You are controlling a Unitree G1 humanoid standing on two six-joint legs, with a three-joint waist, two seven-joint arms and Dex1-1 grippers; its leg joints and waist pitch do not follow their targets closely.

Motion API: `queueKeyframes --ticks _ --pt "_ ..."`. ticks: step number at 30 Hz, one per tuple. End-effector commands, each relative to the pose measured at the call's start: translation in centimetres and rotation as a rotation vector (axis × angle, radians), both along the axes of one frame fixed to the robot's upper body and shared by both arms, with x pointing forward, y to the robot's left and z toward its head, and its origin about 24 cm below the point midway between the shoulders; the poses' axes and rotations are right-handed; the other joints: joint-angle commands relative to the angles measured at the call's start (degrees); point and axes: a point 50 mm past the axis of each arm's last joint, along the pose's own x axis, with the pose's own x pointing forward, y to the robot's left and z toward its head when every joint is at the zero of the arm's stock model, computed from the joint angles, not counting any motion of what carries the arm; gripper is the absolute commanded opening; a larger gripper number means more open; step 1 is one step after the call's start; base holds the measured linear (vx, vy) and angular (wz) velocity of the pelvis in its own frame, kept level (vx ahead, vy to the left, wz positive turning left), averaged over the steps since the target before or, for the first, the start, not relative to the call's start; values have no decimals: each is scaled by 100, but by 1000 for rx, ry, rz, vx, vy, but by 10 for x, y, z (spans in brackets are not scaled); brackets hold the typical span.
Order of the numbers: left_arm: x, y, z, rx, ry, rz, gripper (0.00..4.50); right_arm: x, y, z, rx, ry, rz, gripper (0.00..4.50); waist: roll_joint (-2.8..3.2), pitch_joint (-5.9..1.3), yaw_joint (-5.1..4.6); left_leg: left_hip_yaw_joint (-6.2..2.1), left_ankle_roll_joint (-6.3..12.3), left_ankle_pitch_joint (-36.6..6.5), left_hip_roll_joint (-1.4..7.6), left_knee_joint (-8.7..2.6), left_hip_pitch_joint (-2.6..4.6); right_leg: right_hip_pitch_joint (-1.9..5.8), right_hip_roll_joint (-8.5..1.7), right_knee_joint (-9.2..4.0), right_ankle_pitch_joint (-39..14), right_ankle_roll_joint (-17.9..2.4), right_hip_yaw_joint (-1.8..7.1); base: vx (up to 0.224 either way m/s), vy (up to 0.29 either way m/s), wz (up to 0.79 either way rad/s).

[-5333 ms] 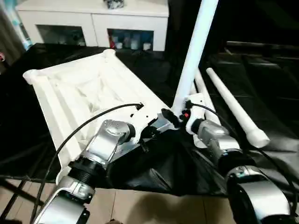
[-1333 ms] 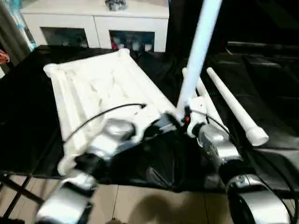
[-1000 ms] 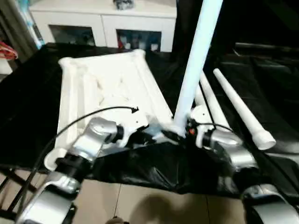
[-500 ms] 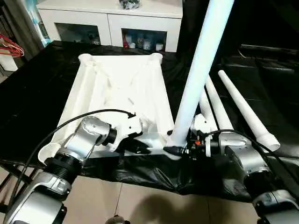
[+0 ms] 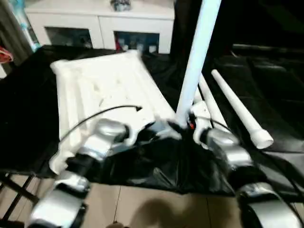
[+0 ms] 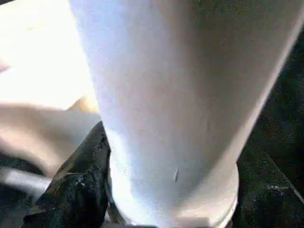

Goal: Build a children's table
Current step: Rotate leg to tighten

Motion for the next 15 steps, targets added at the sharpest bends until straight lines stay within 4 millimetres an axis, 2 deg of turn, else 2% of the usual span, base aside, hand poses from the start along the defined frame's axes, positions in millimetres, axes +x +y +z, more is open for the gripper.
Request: queueKeyframes --ticks 1,2,3,5,8,9,12,15 --pt "5 -26 21 -69 -94 34 0 -16 29 -28 -11 132 41 277 -19 -342 -1 -225 114 -1216 389 -425 70 237 -652 -564 -2063 -864 395 0 0 0" --pt "2 -30 21 -74 -90 20 0 -17 31 -27 5 126 53 277 -9 -352 15 -224 146 -1138 393 -422 67 246 -645 -550 -1883 -904 393 0 0 0" --pt "0 -33 20 -76 -89 11 0 -17 33 -27 16 123 56 333 -14 -369 25 -217 198 -1023 406 -417 49 264 -646 -511 -1584 -949 403 0 0 0" --pt "-1 -35 19 -73 -90 -2 0 -17 34 -26 45 126 58 347 -9 -369 24 -209 276 -946 400 -414 34 274 -640 -491 -1337 -1010 400 0 0 0" --pt "-4 -36 17 -69 -86 -36 0 -14 32 -23 37 109 70 368 -2 -357 16 -209 301 -1013 400 -418 37 270 -638 -502 -1382 -1035 392 0 0 0" --pt "-5 -35 17 -66 -85 -48 0 -13 30 -22 16 95 76 392 17 -355 16 -212 287 -1047 401 -419 44 264 -640 -505 -1430 -1029 391 0 0 0" --pt "-8 -28 17 -67 -74 -101 0 -15 24 -19 -8 63 174 392 7 -350 8 -217 271 -1166 398 -424 41 276 -642 -529 -1593 -983 390 0 0 0" --pt "-12 -19 18 -64 -59 -167 0 -21 18 -15 -3 35 316 392 5 -359 11 -214 334 -1108 405 -415 23 297 -646 -507 -1431 -994 399 0 0 0"
